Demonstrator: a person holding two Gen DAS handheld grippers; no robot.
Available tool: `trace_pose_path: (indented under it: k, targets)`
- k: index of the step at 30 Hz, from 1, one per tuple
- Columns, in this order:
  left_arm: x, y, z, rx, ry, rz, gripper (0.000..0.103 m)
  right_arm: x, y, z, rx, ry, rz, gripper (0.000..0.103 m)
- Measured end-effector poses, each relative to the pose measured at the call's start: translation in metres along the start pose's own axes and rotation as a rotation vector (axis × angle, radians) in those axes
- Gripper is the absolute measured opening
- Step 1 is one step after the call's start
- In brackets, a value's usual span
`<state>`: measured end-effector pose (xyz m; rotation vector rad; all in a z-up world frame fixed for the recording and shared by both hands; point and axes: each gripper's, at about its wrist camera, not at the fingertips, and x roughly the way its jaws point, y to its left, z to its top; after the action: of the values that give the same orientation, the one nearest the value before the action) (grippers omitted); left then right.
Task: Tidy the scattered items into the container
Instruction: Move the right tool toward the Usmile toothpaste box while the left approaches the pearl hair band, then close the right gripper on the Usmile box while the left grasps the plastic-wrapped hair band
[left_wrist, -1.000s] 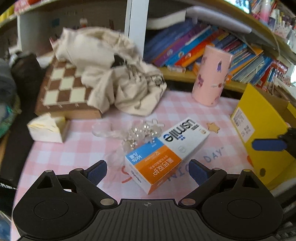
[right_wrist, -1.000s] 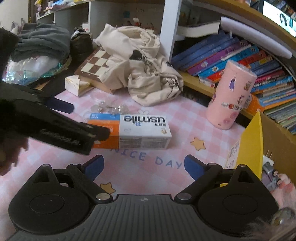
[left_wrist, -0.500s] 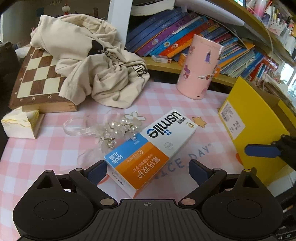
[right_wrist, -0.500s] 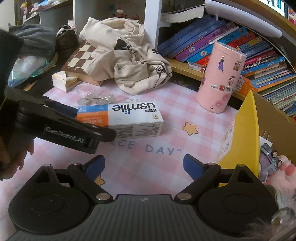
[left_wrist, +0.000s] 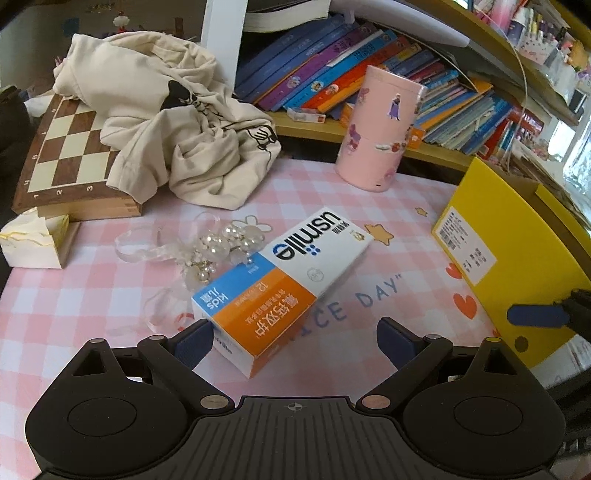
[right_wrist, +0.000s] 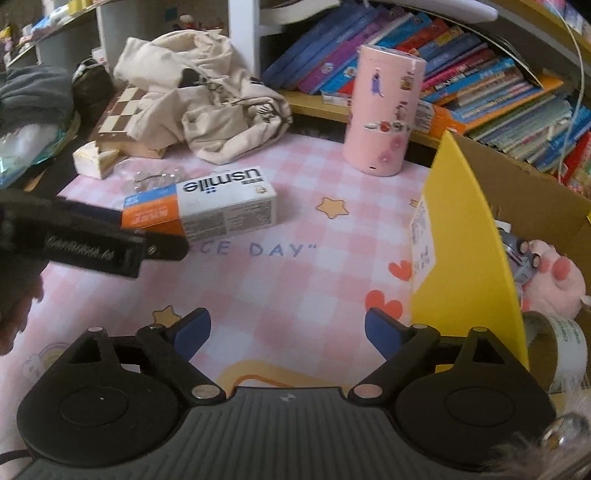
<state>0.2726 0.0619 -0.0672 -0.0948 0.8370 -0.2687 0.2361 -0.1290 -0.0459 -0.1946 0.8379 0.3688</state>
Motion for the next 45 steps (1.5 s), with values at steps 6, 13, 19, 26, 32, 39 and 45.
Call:
trace_pose_path:
  k: [6, 13, 19, 26, 32, 39, 45]
  targets:
    - [0.009, 0.002, 0.005, -0.003, -0.007, 0.001, 0.097, 0.005, 0.008, 0.001, -0.047, -0.001, 0.023, 0.094]
    - [0.001, -0.02, 0.002, 0.026, 0.031, -0.237, 0.097, 0.012, 0.01, 0.001, -0.058, 0.014, 0.037, 0.096]
    - [-0.015, -0.029, 0.003, 0.092, -0.008, -0.202, 0.097, 0.016, 0.008, 0.002, -0.05, 0.012, 0.035, 0.096]
    - [-0.018, 0.019, 0.01, -0.035, -0.041, 0.038, 0.092, 0.027, 0.011, 0.014, -0.045, -0.018, 0.037, 0.096]
    - [0.006, 0.044, 0.015, -0.219, -0.051, 0.083, 0.066, 0.033, 0.018, 0.021, -0.054, -0.024, 0.055, 0.096]
    - [0.026, 0.05, 0.019, -0.248, -0.008, 0.174, 0.03, 0.036, 0.025, 0.033, -0.064, -0.062, 0.062, 0.096]
    - [0.013, 0.06, 0.011, -0.26, 0.01, 0.216, 0.005, 0.047, 0.035, 0.056, -0.053, -0.117, 0.048, 0.096]
